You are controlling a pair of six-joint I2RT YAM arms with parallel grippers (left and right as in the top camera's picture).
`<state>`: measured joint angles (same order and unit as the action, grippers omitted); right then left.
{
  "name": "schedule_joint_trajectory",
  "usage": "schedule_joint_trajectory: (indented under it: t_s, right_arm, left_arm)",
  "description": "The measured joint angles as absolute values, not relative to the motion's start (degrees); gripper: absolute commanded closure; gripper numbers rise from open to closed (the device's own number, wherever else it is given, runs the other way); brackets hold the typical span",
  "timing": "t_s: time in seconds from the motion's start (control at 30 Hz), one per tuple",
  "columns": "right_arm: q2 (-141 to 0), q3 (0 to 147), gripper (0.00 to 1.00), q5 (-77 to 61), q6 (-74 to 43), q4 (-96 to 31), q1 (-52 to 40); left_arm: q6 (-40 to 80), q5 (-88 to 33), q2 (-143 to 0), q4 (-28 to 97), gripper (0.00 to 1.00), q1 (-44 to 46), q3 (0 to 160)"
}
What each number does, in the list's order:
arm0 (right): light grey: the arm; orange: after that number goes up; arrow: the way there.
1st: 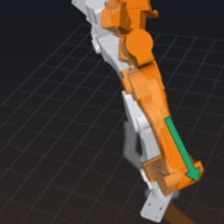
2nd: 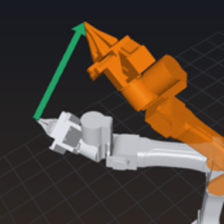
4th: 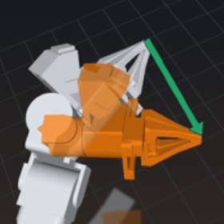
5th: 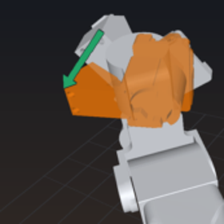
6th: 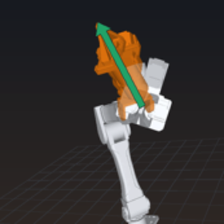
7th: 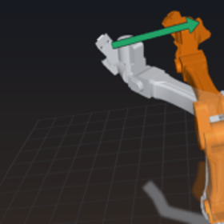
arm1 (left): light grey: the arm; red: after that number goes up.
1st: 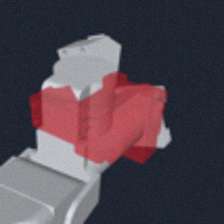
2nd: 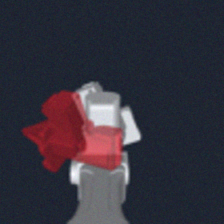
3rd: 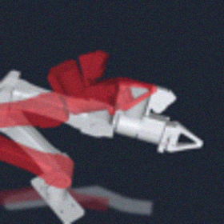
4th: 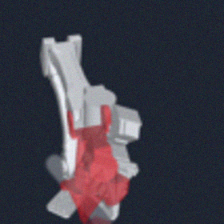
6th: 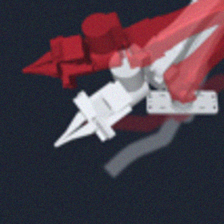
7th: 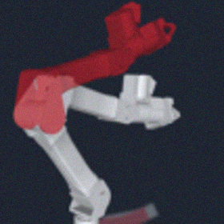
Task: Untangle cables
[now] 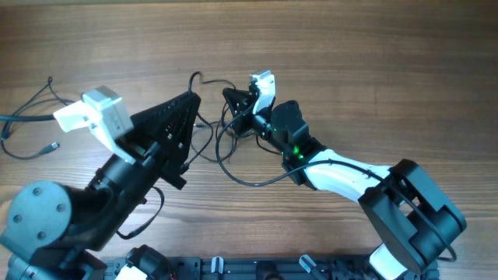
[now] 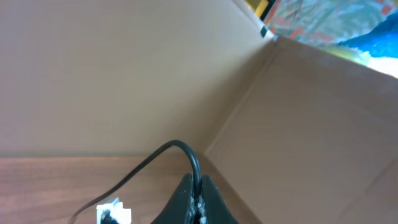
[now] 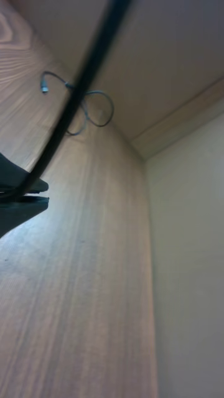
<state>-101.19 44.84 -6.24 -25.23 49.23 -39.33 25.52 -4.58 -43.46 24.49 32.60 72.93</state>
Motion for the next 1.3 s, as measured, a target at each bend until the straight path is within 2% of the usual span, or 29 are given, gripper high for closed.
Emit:
schedule_joint_trajectory:
  t_s: [0.2, 0.3, 0.33, 0.37, 0.4, 0.43, 0.47, 0.57, 0.63, 0.7, 0.73, 0.93, 1.03, 1.3]
  right_arm:
    - [-100.51, 45.23, 0.96, -10.41, -24.64, 37.58, -37.93]
    - [-96.77, 45.15, 0.96, -14.68, -24.45, 29.06, -35.18]
    - [-95.15, 45.15, 0.96, -16.1, -24.4, 27.0, -34.26]
    - [-92.64, 45.15, 0.96, -17.91, -24.43, 24.88, -32.95]
    - [-89.71, 45.17, 0.96, -19.97, -24.4, 23.24, -31.53]
    - [-86.7, 45.17, 0.96, -21.78, -24.38, 21.87, -30.35]
    - [-82.91, 45.21, 0.96, -23.94, -24.43, 20.03, -29.15]
    - [-75.85, 45.34, 0.96, -26.89, -25.08, 15.86, -27.59]
    - [-72.1, 45.34, 0.96, -28.27, -25.74, 13.72, -26.98]
    - [-70.04, 45.36, 0.96, -28.93, -26.76, 12.71, -26.65]
    - [-69.54, 45.36, 0.96, -29.1, -27.31, 12.25, -26.61]
    - [-69.25, 45.36, 0.96, -27.57, -28.86, 6.72, -26.61]
    - [-69.25, 45.39, 0.96, -19.84, -28.67, 2.68, -26.63]
    - [-69.25, 45.39, 0.96, 6.44, -24.88, -4.84, -26.06]
  left_arm:
    - [25.52, 3.14, -43.59, 34.44, 0.96, 32.6, 72.93]
    - [25.52, 9.3, -43.62, 39.24, 0.91, 32.6, 72.9]
    - [25.52, 10.5, -43.64, 40.07, 0.86, 32.6, 72.9]
    - [25.54, 11.92, -43.68, 40.8, 0.76, 32.6, 72.9]
    - [25.74, 13.1, -43.7, 41.6, 0.56, 32.6, 72.93]
    - [25.54, 14.0, -43.83, 42.06, 0.32, 32.6, 72.93]
    - [25.87, 14.72, -44.01, 42.72, 0.19, 32.6, 72.93]
    - [27.31, 15.68, -45.56, 44.01, 0.11, 32.6, 72.93]
    - [28.86, 15.99, -47.97, 44.95, 0.11, 32.6, 72.95]
    - [29.95, 15.07, -51.18, 45.01, 0.21, 32.6, 72.95]
    - [30.3, 13.98, -53.08, 45.04, 0.22, 32.6, 72.95]
    - [29.5, 5.65, -63.4, 45.06, 0.22, 32.6, 72.93]
    - [25.67, -1.39, -65.76, 45.08, 0.22, 32.6, 72.93]
    - [22.55, -7.9, -66.37, 45.36, 0.18, 32.6, 72.93]
